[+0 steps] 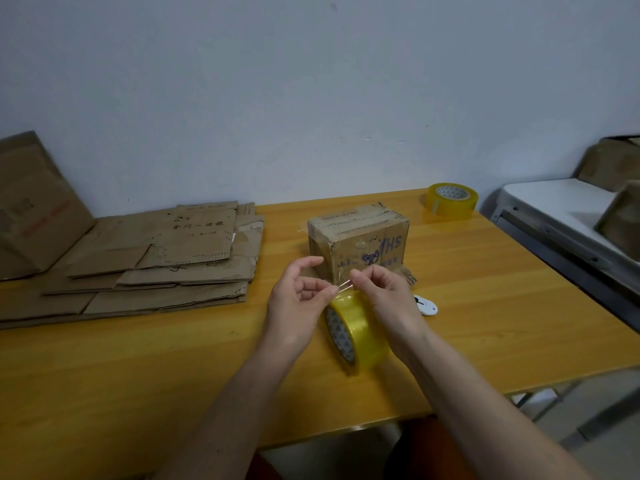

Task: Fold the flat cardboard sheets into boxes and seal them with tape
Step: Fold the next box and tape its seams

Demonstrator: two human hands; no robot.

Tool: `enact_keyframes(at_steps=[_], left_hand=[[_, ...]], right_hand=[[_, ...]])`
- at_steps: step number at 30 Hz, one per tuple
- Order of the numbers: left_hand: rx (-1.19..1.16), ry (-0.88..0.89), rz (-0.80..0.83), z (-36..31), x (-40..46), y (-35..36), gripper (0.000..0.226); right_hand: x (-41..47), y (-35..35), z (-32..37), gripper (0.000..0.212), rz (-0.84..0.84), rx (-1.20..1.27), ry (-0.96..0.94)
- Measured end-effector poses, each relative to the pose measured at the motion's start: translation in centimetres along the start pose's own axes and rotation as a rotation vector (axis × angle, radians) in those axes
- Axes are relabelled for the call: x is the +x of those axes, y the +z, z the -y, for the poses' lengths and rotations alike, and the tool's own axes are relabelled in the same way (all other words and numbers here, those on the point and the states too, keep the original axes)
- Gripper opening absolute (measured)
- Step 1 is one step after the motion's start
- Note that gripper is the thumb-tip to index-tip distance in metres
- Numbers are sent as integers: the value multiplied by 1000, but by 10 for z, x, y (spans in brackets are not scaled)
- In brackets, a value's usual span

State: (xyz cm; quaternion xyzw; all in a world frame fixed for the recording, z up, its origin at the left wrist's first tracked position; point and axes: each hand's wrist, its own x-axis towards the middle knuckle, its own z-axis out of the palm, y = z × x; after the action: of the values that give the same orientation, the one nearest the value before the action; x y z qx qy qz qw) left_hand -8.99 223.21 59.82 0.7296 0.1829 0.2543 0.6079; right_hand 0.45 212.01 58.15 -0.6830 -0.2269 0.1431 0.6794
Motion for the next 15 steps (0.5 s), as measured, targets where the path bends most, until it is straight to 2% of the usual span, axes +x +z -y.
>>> enact_keyframes(at_steps=[5, 10, 15], left_hand=[[17, -9, -52, 0, 0, 3, 15], [134, 21, 0, -2, -1, 3, 16], [205, 6, -8, -3, -3, 5, 27]], right_hand=[[-2, 1, 0, 27, -28, 1, 14], [-3, 1, 0, 25, -70, -12, 5], [-3, 1, -1, 34, -106, -53, -28]])
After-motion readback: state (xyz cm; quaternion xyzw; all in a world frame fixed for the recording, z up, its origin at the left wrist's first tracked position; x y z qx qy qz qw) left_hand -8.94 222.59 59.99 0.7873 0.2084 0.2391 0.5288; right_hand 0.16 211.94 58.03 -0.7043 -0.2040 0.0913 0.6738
